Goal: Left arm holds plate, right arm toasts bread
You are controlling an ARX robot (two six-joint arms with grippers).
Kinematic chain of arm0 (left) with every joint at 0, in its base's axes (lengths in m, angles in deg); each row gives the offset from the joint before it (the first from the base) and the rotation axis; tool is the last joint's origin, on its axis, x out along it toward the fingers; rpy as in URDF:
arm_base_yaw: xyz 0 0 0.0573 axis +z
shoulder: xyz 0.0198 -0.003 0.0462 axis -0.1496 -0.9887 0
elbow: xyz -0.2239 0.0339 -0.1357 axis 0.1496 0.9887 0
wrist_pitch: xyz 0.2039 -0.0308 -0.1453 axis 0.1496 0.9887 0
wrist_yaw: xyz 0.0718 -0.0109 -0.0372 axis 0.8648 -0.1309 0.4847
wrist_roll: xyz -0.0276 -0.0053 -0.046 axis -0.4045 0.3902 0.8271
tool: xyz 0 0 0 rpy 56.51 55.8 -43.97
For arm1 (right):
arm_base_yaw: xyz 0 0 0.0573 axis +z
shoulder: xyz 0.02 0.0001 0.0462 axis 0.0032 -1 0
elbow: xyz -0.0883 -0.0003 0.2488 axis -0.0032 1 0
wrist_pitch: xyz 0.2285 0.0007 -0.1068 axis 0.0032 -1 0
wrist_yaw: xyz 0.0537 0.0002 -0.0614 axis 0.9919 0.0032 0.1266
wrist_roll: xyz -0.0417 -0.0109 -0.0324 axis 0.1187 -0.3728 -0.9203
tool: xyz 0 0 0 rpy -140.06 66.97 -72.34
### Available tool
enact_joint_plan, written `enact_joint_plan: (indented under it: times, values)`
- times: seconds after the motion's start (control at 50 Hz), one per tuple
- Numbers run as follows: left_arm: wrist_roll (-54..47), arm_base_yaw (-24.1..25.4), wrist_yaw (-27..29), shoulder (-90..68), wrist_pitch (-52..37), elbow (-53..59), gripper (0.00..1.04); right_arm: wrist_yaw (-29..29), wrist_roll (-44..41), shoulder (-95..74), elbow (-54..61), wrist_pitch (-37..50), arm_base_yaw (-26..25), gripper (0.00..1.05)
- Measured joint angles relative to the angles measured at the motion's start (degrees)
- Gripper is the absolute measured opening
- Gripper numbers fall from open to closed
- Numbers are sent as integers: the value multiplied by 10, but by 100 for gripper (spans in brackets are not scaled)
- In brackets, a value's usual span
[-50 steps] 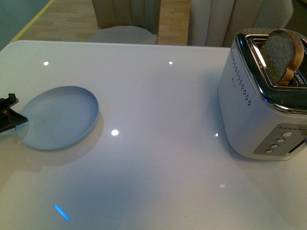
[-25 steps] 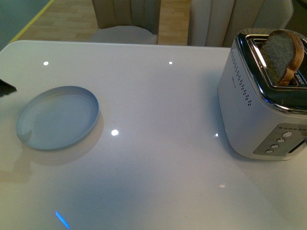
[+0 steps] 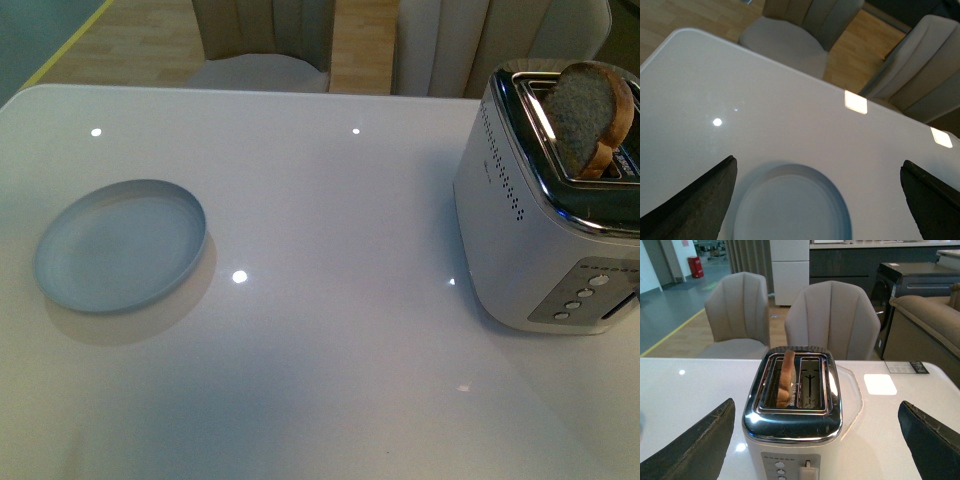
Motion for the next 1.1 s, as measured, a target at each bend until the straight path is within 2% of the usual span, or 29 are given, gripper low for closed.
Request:
enact_joint_plan:
  times: [0.26, 0.3, 0.34, 0.36, 0.38, 0.44, 0.46, 0.621, 0.681, 0.801, 1.101]
  values:
    - [75, -80, 28, 181, -63, 144, 98, 0, 0, 0, 0, 0, 0, 96]
    - [62, -99, 68, 202, -103, 174, 94, 0, 0, 0, 0, 0, 0, 96]
    - [27, -120, 145, 224, -167, 212, 86, 0, 0, 0, 0, 0, 0, 96]
    - [17, -125, 153, 230, -181, 222, 85, 0, 0, 0, 0, 0, 0, 96]
    - [-3, -133, 186, 244, -202, 240, 81, 0, 0, 0, 0, 0, 0, 96]
    - [-60, -167, 259, 304, -223, 297, 69, 0, 0, 0, 0, 0, 0, 96]
    - [-70, -172, 266, 321, -223, 312, 65, 0, 0, 0, 0, 0, 0, 96]
    - [-110, -181, 276, 399, -203, 371, 38, 0, 0, 0, 0, 0, 0, 96]
    - [-116, -181, 277, 429, -185, 384, 24, 0, 0, 0, 0, 0, 0, 96]
    - [-118, -182, 277, 446, -205, 416, 3, 0, 0, 0, 0, 0, 0, 96]
    - [-122, -182, 277, 586, -87, 441, 3, 0, 0, 0, 0, 0, 0, 96]
